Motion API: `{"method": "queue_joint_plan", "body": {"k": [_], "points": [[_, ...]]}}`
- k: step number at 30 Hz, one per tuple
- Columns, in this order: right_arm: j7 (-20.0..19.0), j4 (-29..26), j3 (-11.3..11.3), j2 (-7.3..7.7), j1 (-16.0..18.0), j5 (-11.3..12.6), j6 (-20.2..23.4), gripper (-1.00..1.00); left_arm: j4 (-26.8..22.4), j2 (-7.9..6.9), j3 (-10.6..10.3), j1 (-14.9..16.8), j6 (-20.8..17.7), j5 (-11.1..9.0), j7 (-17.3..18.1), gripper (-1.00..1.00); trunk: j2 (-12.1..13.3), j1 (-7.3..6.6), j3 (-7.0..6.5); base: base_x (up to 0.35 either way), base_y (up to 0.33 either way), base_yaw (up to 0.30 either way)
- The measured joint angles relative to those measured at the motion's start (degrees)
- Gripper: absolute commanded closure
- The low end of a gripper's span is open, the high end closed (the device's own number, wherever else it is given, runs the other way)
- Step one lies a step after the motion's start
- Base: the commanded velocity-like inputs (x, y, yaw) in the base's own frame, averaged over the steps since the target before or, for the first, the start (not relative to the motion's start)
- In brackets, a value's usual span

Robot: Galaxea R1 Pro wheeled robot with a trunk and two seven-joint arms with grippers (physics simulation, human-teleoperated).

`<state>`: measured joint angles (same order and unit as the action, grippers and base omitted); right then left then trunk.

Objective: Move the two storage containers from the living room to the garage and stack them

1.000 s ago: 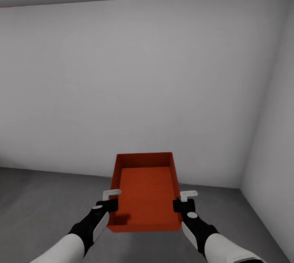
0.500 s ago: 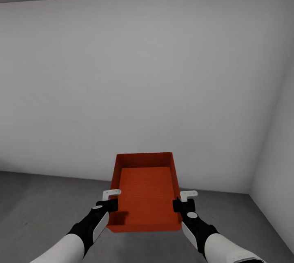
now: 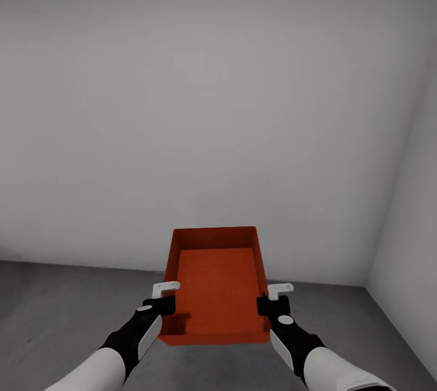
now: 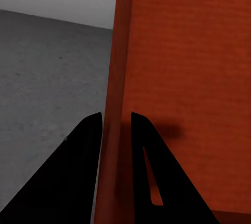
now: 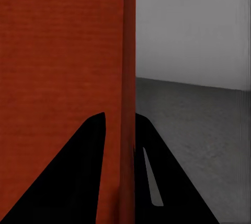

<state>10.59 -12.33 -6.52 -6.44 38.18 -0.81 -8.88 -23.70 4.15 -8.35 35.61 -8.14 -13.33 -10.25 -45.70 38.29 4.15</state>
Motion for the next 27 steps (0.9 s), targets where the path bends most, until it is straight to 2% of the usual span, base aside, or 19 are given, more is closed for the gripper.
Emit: {"method": "queue_joint_plan", "body": {"k": [8, 12, 21, 27], "points": [[0.00, 0.02, 0.01, -0.01, 0.01, 0.03, 0.03, 1.00, -0.02, -0.01, -0.01, 0.02, -0.09, 0.01, -0.03, 1.00, 0.00, 0.00, 0.00, 0.000, 0.000, -0.210], [-0.01, 0.02, 0.00, -0.01, 0.02, -0.01, 0.04, 1.00, -0.03, -0.01, 0.00, 0.00, -0.06, -0.02, -0.04, 1.00, -0.01, -0.01, 0.00, 0.069, 0.013, -0.037], [-0.06, 0.02, 0.04, 0.00, 0.03, -0.03, 0.03, 1.00, -0.03, 0.00, 0.02, 0.01, -0.05, 0.01, -0.02, 1.00, -0.01, -0.03, 0.00, 0.248, 0.120, -0.004], [-0.06, 0.02, 0.07, -0.01, 0.01, -0.01, 0.02, 1.00, -0.03, -0.01, 0.02, 0.00, -0.07, 0.03, -0.01, 1.00, 0.00, 0.00, 0.00, 0.056, 0.020, 0.000]]}}
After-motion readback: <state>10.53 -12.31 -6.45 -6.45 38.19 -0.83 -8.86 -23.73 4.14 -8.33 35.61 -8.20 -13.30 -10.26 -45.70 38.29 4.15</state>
